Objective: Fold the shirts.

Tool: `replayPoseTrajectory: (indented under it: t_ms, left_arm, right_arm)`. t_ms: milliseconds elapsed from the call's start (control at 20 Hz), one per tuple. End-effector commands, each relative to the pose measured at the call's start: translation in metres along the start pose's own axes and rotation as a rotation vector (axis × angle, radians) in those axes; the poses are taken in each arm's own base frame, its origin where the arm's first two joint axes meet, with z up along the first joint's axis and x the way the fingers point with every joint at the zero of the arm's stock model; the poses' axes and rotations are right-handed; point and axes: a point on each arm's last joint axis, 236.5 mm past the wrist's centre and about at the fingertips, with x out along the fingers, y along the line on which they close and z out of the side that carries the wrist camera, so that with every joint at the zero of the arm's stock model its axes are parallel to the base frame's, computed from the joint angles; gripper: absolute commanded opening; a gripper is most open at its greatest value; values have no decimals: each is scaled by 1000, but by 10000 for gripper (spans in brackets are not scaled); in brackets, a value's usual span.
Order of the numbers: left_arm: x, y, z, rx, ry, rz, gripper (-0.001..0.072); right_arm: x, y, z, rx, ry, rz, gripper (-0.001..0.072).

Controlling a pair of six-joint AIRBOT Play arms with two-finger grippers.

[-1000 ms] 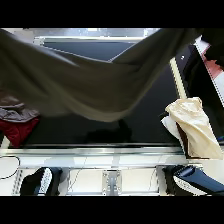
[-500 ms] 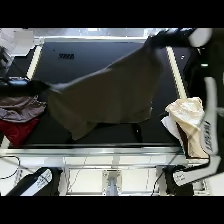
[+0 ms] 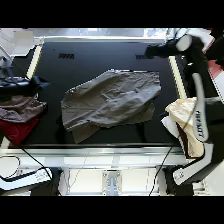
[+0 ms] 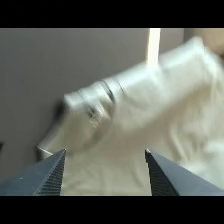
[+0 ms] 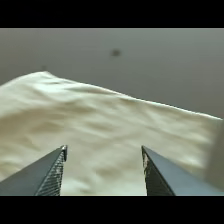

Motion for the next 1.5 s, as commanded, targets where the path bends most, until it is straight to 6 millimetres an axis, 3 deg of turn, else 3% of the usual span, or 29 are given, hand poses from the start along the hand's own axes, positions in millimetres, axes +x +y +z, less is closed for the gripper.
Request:
replayPoseTrajectory:
  t_ms: [0,50,100,250,300,400,550,750,1000,1200,1300,1450]
  left_arm:
    - [-57,30,10,-76,-30,6,522]
    - [-66,38,-8,-72,38,4,428]
    - [-71,47,-25,-80,93,8,405]
    - [-63,66,-93,-221,247,-22,410]
    - [-55,71,-116,-245,287,-27,460]
    - [-40,79,-153,-317,327,-30,657]
    - [-26,82,-202,-377,387,-35,671]
    - [-3,90,-219,-307,379,28,673]
    - [26,60,-236,-172,457,14,673]
    - [45,38,-248,-151,494,-25,667]
    - [50,33,-249,-188,496,-46,644]
    - [54,25,-248,-237,492,-82,529]
  right_arm:
    - [-100,-56,-13,35,48,-130,476]
    - [-131,-68,-18,60,38,-159,471]
    - [-159,-75,-26,76,38,-180,471]
    - [-211,-76,-60,90,83,-212,472]
    - [-222,-76,-72,94,91,-221,471]
    - [-236,-76,-89,108,95,-239,472]
    - [-250,-75,-100,114,87,-255,472]
    - [-247,-61,-89,118,39,-194,472]
    - [-246,-60,-86,118,30,-188,472]
    - [-247,-57,-97,121,73,-181,472]
    - [-246,-58,-97,121,75,-182,472]
    - [-246,-57,-97,122,76,-181,472]
